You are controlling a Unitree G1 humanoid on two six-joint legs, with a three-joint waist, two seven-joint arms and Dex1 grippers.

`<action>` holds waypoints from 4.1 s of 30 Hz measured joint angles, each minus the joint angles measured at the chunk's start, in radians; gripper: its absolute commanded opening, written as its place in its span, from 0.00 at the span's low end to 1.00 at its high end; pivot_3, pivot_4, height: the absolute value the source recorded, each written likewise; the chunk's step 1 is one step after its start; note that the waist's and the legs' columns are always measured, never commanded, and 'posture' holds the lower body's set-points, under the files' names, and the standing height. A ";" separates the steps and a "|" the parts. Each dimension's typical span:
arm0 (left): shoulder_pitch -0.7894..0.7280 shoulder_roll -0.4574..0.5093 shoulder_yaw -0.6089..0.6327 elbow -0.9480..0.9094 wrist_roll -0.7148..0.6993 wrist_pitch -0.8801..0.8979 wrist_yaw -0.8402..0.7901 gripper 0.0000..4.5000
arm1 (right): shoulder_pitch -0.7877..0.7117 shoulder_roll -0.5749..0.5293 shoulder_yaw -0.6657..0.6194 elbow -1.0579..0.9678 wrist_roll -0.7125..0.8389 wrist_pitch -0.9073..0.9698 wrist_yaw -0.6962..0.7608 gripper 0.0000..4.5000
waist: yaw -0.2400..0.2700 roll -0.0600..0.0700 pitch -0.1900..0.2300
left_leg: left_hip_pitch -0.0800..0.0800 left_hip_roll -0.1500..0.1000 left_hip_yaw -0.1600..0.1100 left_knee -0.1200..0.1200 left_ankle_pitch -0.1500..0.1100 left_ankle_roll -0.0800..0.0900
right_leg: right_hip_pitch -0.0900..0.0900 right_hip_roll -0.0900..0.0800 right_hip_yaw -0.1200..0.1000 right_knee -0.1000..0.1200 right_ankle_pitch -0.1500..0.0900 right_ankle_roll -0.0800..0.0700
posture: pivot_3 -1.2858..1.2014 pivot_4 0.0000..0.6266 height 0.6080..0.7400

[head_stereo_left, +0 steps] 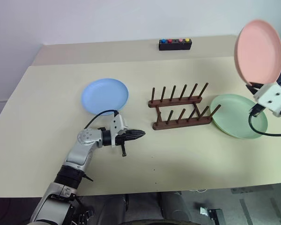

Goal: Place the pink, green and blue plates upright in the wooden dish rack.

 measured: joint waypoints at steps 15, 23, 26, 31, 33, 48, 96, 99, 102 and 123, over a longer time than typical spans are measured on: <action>-0.011 0.023 0.013 0.026 -0.038 -0.010 -0.067 0.00 | 0.050 0.120 -0.200 -0.485 0.873 0.654 0.100 0.01 | 0.006 -0.001 0.000 | 0.000 0.000 -0.001 0.001 0.000 0.000 | 0.001 0.000 -0.001 0.000 0.000 0.000 | 0.52 0.24 1.00; 0.016 0.046 0.051 -0.101 -0.160 0.073 -0.131 0.00 | 0.047 0.142 -0.199 -0.468 0.929 0.727 0.124 0.01 | 0.005 -0.001 0.000 | 0.000 0.000 -0.001 0.001 0.000 0.000 | 0.000 0.000 -0.001 0.000 0.000 0.000 | 0.52 0.24 1.00; 0.032 0.056 0.056 -0.147 -0.181 0.082 -0.138 0.00 | 0.051 0.149 -0.199 -0.451 0.927 0.735 0.142 0.01 | 0.006 -0.001 0.000 | 0.000 0.000 -0.001 0.001 0.000 0.000 | 0.000 0.000 -0.001 0.000 0.000 0.000 | 0.52 0.24 1.00; 0.042 0.067 0.058 -0.192 -0.205 0.114 -0.139 0.00 | 0.052 0.149 -0.198 -0.429 0.916 0.737 0.182 0.01 | 0.006 -0.001 0.000 | 0.000 0.000 -0.001 0.001 0.000 0.000 | 0.000 0.000 -0.001 0.000 0.000 0.000 | 0.52 0.24 1.00; 0.042 0.068 0.058 -0.194 -0.206 0.114 -0.140 0.00 | 0.052 0.149 -0.198 -0.408 0.904 0.737 0.199 0.01 | 0.006 -0.001 0.000 | 0.000 0.000 0.000 0.001 0.000 0.000 | 0.000 0.000 -0.001 0.000 0.000 0.000 | 0.52 0.24 1.00; 0.048 0.063 0.058 -0.173 -0.206 0.066 -0.181 0.00 | 0.010 0.149 -0.162 -0.254 0.838 0.746 0.303 0.01 | 0.005 -0.001 0.000 | 0.000 0.000 0.000 0.001 0.000 0.000 | 0.000 0.000 -0.001 0.000 0.000 0.000 | 0.52 0.24 1.00; 0.041 0.060 0.056 -0.257 -0.206 0.142 -0.097 0.00 | -0.053 0.128 -0.186 0.009 0.689 0.755 0.424 0.87 | 0.008 0.000 0.000 | 0.000 0.000 0.000 0.001 0.000 0.000 | 0.000 0.000 -0.001 0.000 0.000 0.000 | 0.52 0.24 1.00; 0.042 0.061 0.057 -0.262 -0.206 0.141 -0.092 0.00 | 0.017 0.081 -0.249 -0.002 0.636 0.710 0.433 0.87 | 0.012 0.000 0.000 | 0.000 0.000 0.000 0.001 0.000 0.000 | 0.000 0.000 -0.001 0.000 0.000 0.000 | 0.52 0.24 1.00; 0.037 0.060 0.059 -0.262 -0.205 0.139 -0.085 0.00 | 0.109 0.032 -0.308 -0.004 0.562 0.650 0.456 0.87 | 0.020 -0.001 0.000 | 0.000 0.000 0.000 0.001 0.000 0.000 | 0.000 0.001 -0.001 0.000 0.000 0.000 | 0.52 0.24 1.00; -0.026 0.049 0.046 -0.221 -0.196 0.133 -0.106 0.00 | 0.138 -0.024 0.113 0.208 0.019 0.299 0.478 0.75 | 0.001 -0.001 0.000 | 0.000 0.000 0.001 0.007 0.000 0.000 | 0.002 0.000 0.000 0.000 0.000 0.001 | 0.52 0.24 1.00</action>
